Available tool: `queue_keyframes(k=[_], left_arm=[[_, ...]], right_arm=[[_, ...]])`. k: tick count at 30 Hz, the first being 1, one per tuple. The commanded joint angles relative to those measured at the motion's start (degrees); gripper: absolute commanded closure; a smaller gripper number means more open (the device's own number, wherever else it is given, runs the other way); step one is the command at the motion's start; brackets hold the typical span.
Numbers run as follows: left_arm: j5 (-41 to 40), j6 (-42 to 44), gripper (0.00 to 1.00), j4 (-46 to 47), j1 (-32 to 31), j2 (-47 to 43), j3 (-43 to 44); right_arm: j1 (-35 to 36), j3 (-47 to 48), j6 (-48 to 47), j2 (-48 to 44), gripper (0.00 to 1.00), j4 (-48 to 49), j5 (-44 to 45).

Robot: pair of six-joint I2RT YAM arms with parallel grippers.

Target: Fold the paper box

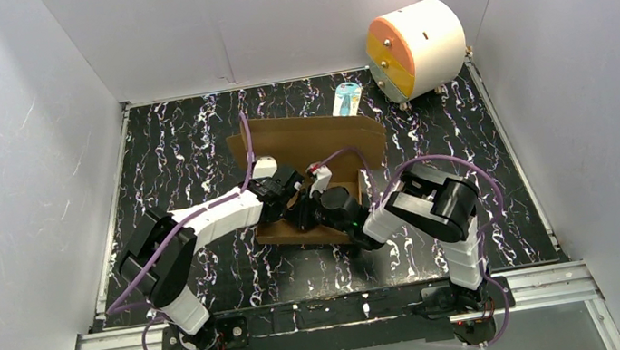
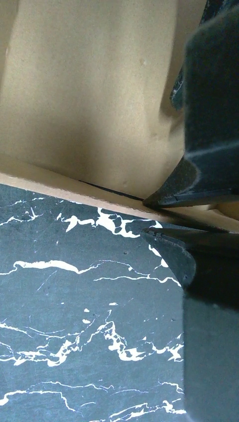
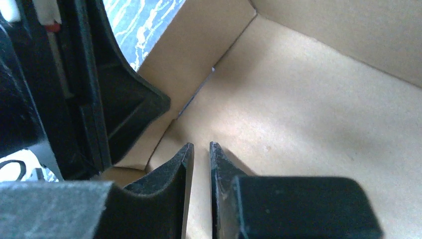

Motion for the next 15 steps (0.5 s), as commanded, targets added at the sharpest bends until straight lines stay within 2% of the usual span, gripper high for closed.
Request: queue_keyframes(k=[1, 10, 15], left_arm=[[-0.6, 0.9, 1.0, -1.5, -0.2, 1.3, -1.7], [6.6, 2.1, 1.0, 1.3, 0.2, -1.9, -3.0], [8.8, 2.0, 1.0, 1.6, 0.9, -3.2, -4.0]], right_arm=[[-0.6, 2.9, 0.8, 2.2, 0.74, 6.7, -0.8], [-1.3, 10.3, 2.2, 9.5, 0.77, 7.0, -2.8], [-1.9, 14.0, 3.8, 14.1, 0.78, 9.3, -7.0]])
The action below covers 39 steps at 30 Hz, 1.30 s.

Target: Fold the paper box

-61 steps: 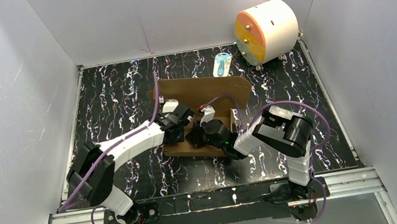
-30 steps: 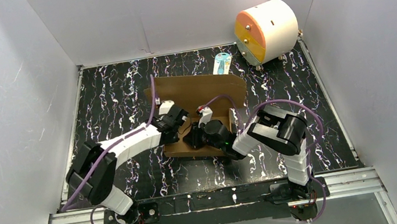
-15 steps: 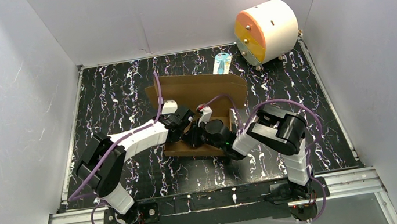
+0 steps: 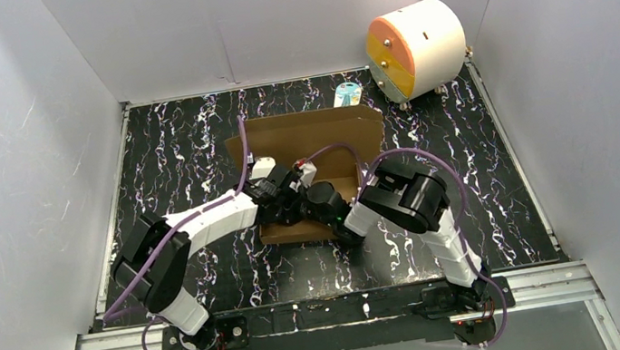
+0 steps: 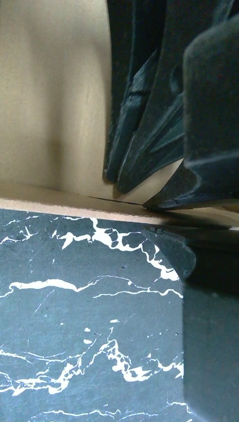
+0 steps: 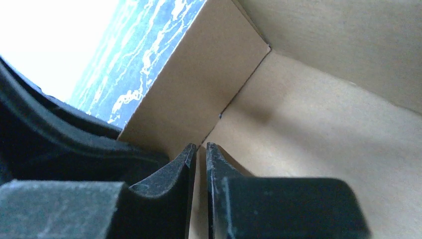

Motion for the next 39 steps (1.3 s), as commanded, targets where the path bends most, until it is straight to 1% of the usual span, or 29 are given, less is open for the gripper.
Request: queue_keyframes(k=[1, 4, 7, 10, 13, 16, 20, 27, 32, 35, 39], left_arm=[[4.1, 0.4, 1.0, -1.3, 0.5, -1.2, -2.4], [6.0, 1.7, 0.95, -1.2, 1.3, -2.0, -3.1], [9.2, 2.3, 0.94, -0.4, 1.9, -4.8, -4.5], [15.0, 3.7, 0.89, 3.3, 3.1, -8.4, -6.6], [19.4, 4.7, 0.82, 4.8, 4.2, -9.1, -6.6], [21.4, 4.6, 0.78, 4.6, 5.4, -10.1, -6.3], [25.8, 2.2, 0.67, 7.9, 9.0, -15.0, -9.4], [35.3, -7.8, 0.64, 18.0, 16.4, -26.3, -19.9], [42.2, -13.0, 0.64, 24.2, 23.1, -31.3, -25.8], [48.2, -15.0, 0.64, 29.6, 27.5, -31.9, -28.1], [54.9, -16.9, 0.64, 36.1, 31.6, -30.2, -30.0]], right_arm=[[-0.8, 4.4, 1.5, 3.2, 0.78, 4.5, -4.4], [-1.0, 5.1, 1.4, 5.0, 0.78, 5.9, -6.6], [-1.6, 4.4, 2.7, 6.5, 0.78, 7.9, -8.5], [-1.7, 5.4, 2.4, 8.3, 0.78, 6.8, -10.9], [-1.6, 6.6, 2.6, 10.4, 0.8, 6.8, -13.3], [-1.6, 6.3, 2.7, 11.2, 0.81, 6.9, -13.2], [-1.6, 5.6, 2.0, 10.8, 0.82, 5.7, -12.2], [-1.6, 5.1, 1.4, 10.5, 0.82, 4.3, -11.5], [-1.6, 5.1, 1.4, 10.6, 0.82, 4.3, -11.7], [-1.6, 4.9, 1.3, 10.4, 0.82, 4.3, -11.6], [-1.7, 5.0, 1.2, 10.4, 0.82, 4.3, -11.9]])
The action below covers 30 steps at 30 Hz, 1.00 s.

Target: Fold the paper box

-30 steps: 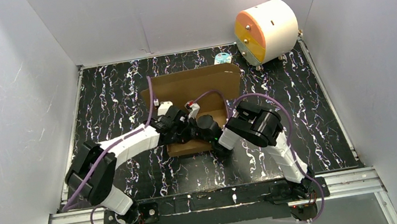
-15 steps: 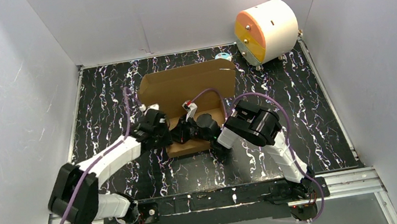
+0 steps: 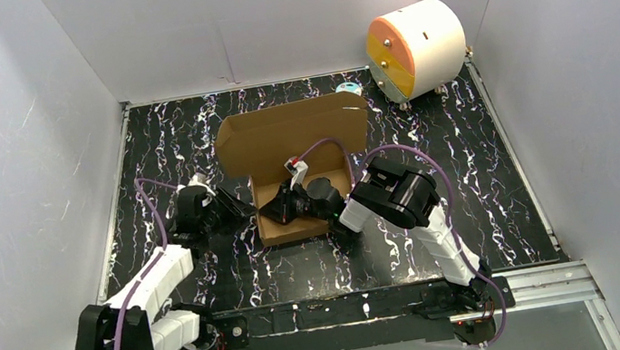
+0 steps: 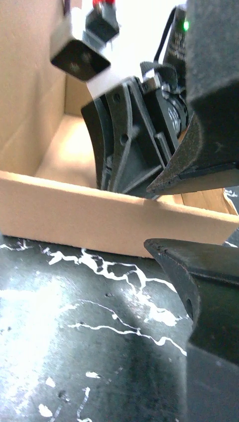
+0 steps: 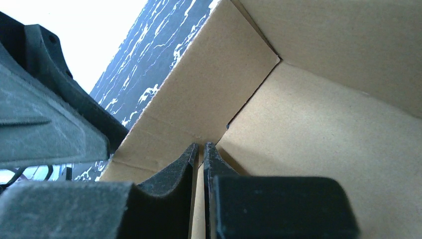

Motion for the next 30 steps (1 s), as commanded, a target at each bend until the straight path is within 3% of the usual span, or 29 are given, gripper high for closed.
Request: queue_keyframes(k=[1, 12, 20, 25, 30], left_arm=[[11.3, -4.1, 0.64, 10.5, 3.9, 1.0, -2.0], [13.6, -2.3, 0.7, 12.5, 6.4, 4.8, -5.4], [9.6, 0.3, 0.78, 8.6, 6.4, 7.0, -7.7], [2.8, 3.0, 0.83, 3.3, 4.1, 6.6, -6.9], [-11.2, 3.9, 0.83, -5.7, -4.3, 7.6, -2.4]], right_arm=[[0.0, -0.4, -0.1, 3.8, 0.82, -1.5, -0.5], [0.0, -0.3, -0.1, 3.8, 0.83, -1.3, -0.9], [0.1, -0.1, -0.1, 3.8, 0.82, -1.2, -0.8], [0.0, 0.4, -0.4, 3.8, 0.82, -1.6, -0.9], [0.1, 0.5, -1.0, 3.8, 0.82, -2.0, -0.9]])
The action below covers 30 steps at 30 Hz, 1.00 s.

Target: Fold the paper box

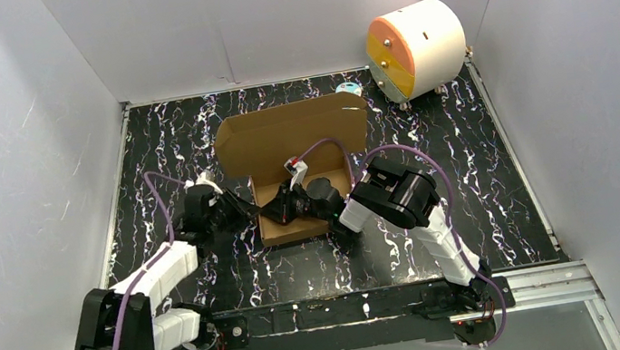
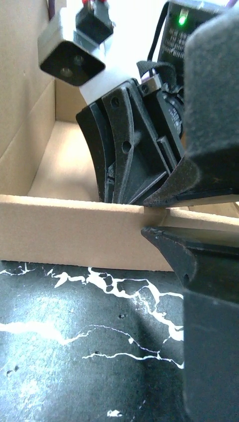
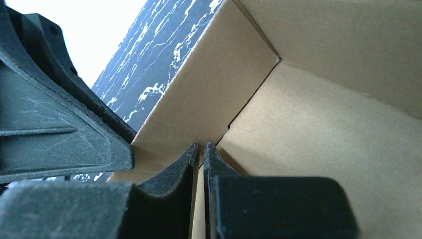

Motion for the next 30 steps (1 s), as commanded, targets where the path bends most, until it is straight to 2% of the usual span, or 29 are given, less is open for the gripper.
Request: queue_keyframes(k=[1, 5, 9, 15, 22, 27, 30], left_arm=[[-17.7, 3.6, 0.83, -17.6, -6.1, 3.1, 1.0], [-12.0, 2.2, 0.72, -14.4, -5.7, 0.2, -0.6], [-7.5, 0.5, 0.66, -12.2, -4.9, -4.7, -1.1], [3.1, -2.6, 0.56, -8.4, 1.3, -12.8, -4.6], [13.1, -6.3, 0.54, 1.1, 3.8, -11.7, -10.5], [14.5, -7.1, 0.54, 4.6, 3.8, -11.2, -12.3], [14.1, -7.1, 0.59, 4.2, 3.8, -10.4, -13.4]], right_arm=[[0.1, 0.6, -0.4, 3.8, 0.82, -1.9, -0.9], [0.1, 0.5, -0.5, 3.7, 0.82, -1.6, -1.6], [0.0, 0.3, -0.7, 3.4, 0.83, -1.5, -1.5], [0.0, 0.1, -0.5, 3.3, 0.83, -1.0, -2.3], [0.1, 0.2, -0.7, 3.1, 0.82, -1.1, -2.5], [0.1, 0.5, -0.7, 3.4, 0.83, -1.1, -2.8], [0.1, 0.7, -0.6, 3.6, 0.82, -1.1, -2.8]])
